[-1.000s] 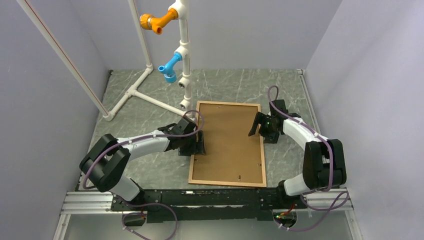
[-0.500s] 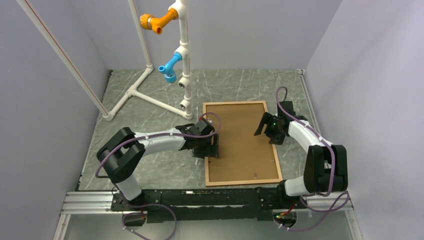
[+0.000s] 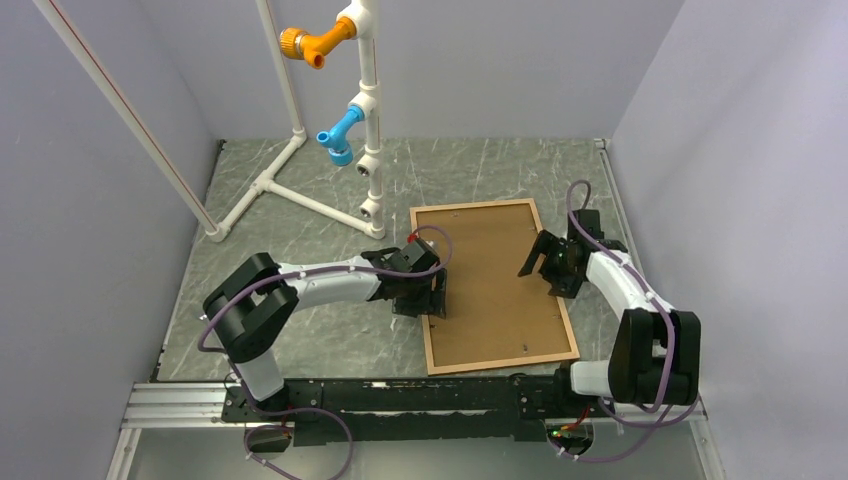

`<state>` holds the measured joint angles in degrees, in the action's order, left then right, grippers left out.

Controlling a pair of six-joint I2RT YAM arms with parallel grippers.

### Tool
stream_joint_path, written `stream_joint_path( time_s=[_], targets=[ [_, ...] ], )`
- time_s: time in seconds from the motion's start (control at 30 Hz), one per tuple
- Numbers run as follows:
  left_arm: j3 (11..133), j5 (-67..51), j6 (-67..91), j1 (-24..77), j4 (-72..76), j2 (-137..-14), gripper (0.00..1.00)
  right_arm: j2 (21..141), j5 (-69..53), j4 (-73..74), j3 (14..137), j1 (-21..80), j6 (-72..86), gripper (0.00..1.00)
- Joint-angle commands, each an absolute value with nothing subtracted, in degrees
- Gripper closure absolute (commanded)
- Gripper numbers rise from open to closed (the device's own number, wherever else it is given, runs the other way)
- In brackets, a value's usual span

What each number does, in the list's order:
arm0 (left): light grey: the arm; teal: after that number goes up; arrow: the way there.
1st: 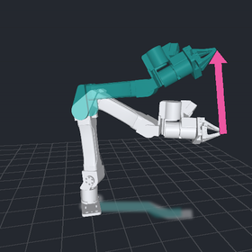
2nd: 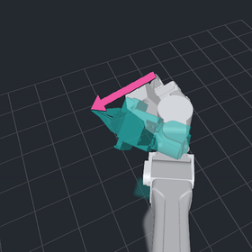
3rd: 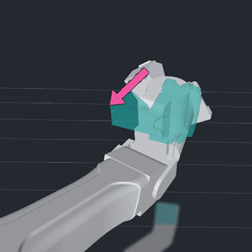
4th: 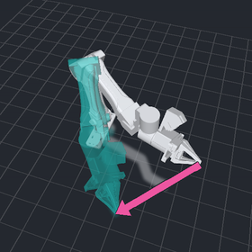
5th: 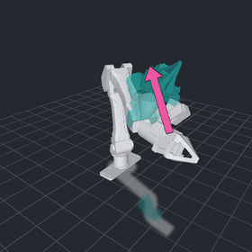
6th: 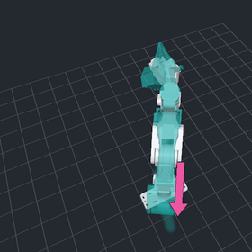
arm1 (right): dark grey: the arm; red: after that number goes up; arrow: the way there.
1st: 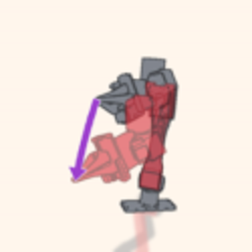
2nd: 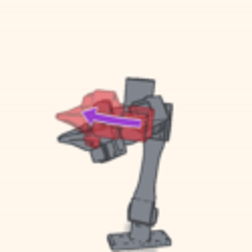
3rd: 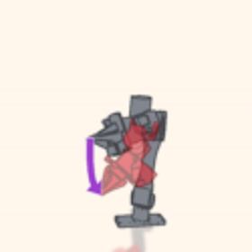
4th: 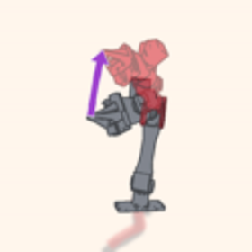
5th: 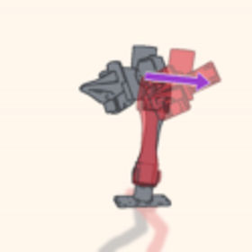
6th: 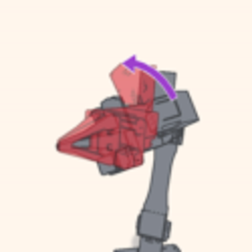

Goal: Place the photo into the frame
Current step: Install the photo frame at the center of the board.

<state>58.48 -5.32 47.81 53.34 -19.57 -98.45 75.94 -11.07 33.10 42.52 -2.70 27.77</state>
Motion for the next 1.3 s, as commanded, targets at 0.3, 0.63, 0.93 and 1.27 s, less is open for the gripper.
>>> stream_joint_path(
  time_s=[0.3,0.63,0.93,1.27],
  targets=[
    [58.9,-4.3,48.7,49.6,-19.7,-94.3,0.24,79.8,-4.3,31.7,48.7,-8.7,25.5,0.07],
    [62.0,-7.8,47.5,49.5,-16.7,-98.1,0.25,78.6,-13.8,27.9,39.6,-9.1,25.8,0.07],
    [62.2,-8.0,47.8,51.0,-16.0,-99.4,0.25,63.8,-19.6,29.4,30.7,-9.0,31.2,0.08],
    [66.5,0.7,45.5,51.2,-26.1,-100.6,0.24,55.9,-13.6,30.6,30.1,-8.6,35.1,0.07]
  ],
)
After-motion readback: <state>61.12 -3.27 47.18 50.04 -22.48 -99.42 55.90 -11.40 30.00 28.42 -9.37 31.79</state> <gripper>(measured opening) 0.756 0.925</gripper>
